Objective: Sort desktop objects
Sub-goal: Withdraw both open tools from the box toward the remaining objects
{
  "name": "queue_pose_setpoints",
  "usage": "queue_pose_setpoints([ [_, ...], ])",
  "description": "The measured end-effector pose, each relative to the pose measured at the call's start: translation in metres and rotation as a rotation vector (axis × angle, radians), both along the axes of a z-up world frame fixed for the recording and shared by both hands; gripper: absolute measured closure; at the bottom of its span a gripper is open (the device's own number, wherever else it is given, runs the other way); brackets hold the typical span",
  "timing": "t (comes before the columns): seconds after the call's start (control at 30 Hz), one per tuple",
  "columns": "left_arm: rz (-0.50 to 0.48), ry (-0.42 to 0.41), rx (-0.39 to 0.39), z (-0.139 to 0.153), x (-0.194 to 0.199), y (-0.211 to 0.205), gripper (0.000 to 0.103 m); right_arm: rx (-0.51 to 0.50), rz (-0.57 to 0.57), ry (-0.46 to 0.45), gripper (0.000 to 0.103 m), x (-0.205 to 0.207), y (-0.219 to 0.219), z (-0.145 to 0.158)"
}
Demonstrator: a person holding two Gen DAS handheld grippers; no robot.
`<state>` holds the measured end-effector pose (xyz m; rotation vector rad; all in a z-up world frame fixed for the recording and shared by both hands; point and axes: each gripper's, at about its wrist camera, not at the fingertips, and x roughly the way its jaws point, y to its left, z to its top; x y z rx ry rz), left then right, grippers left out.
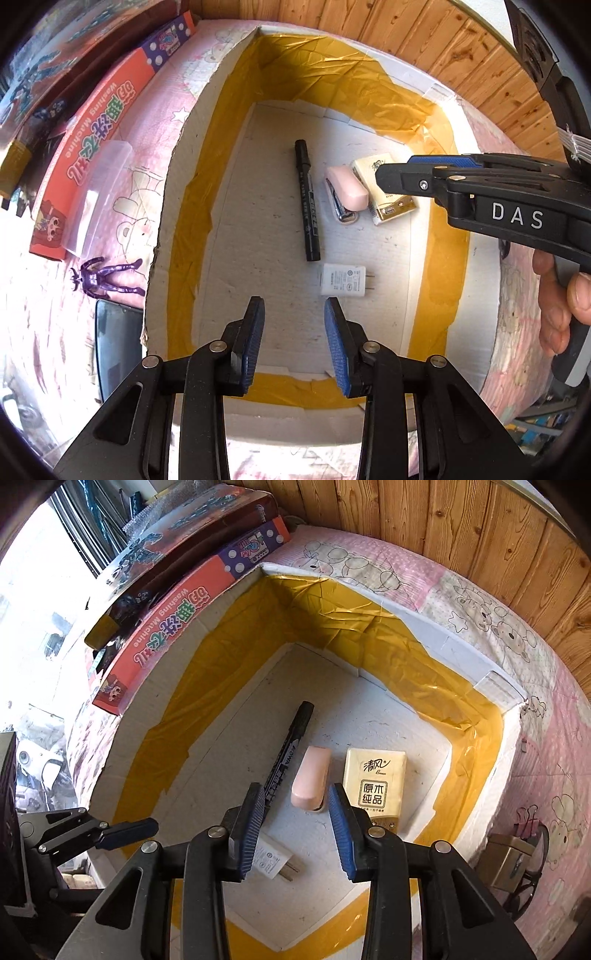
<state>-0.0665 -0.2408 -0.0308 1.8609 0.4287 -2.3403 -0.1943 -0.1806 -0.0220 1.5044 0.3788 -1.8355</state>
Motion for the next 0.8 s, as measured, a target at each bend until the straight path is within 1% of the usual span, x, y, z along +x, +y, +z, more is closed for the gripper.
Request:
queue_pose_setpoints([
  [0.33,-0.042,0.057,-0.064,0.031,0.016,0.028,0.068,-0.027,0.033,0.003,0.060,0.037,0.027,0.020],
  [0.53,-0.059,0.067,-0.080,0.044,0.030,0.043,0.068,-0.050,0.045,0.022,0.055,0.055,0.047,0.035],
  [0.8,-0.076,0.075,-0.126,0.058,0.047,0.059,0.068,-0.094,0.047,0.036,0.054,0.076,0.069,0.047],
])
